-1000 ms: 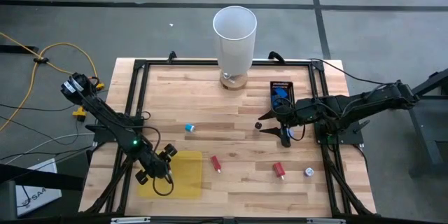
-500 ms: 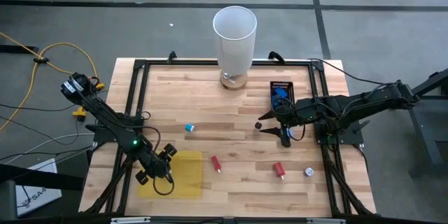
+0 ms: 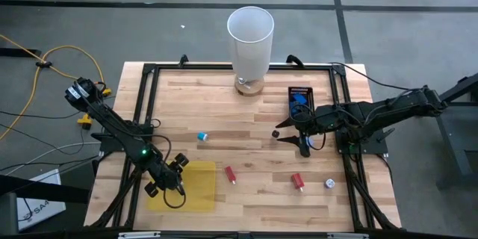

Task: Pick & Place Office items
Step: Put the blue charger adapter into the yellow bin

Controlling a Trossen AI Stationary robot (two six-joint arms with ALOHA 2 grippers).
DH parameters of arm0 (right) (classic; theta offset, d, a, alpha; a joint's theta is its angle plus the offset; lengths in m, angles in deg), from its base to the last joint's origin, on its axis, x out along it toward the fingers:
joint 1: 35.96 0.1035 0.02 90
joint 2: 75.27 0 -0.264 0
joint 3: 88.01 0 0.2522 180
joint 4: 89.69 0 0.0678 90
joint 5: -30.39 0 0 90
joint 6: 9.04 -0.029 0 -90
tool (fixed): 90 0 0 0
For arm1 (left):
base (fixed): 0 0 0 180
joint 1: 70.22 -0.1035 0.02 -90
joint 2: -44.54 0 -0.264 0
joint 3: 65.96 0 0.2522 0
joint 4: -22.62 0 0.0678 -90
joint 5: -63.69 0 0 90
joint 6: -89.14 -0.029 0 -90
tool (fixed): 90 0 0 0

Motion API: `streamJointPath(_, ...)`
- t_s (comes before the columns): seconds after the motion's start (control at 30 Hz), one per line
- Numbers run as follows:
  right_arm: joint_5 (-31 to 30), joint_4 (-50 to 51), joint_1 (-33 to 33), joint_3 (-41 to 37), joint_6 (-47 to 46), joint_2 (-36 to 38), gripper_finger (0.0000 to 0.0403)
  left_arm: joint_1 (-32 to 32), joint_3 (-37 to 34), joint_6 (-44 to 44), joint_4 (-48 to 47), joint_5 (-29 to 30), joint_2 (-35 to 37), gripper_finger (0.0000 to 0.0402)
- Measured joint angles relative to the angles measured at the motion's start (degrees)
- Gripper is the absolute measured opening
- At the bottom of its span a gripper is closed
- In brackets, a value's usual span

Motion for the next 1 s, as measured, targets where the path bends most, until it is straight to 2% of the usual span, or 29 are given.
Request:
streamJointPath(0.47,0.0,0.0,0.0,0.0,0.0,0.0,0.0201,0.0,0.0,-2.5,2.4,0.5,0.0,0.0161)
streamJointPath(0.7,0.0,0.0,0.0,0.0,0.0,0.0,0.0201,0.0,2.2,-3.2,2.4,0.6,0.5,0.0161)
streamJointPath(1.0,0.0,0.0,0.0,0.0,0.0,0.0,0.0201,0.0,4.3,-6.1,2.6,3.6,2.8,0.0161)
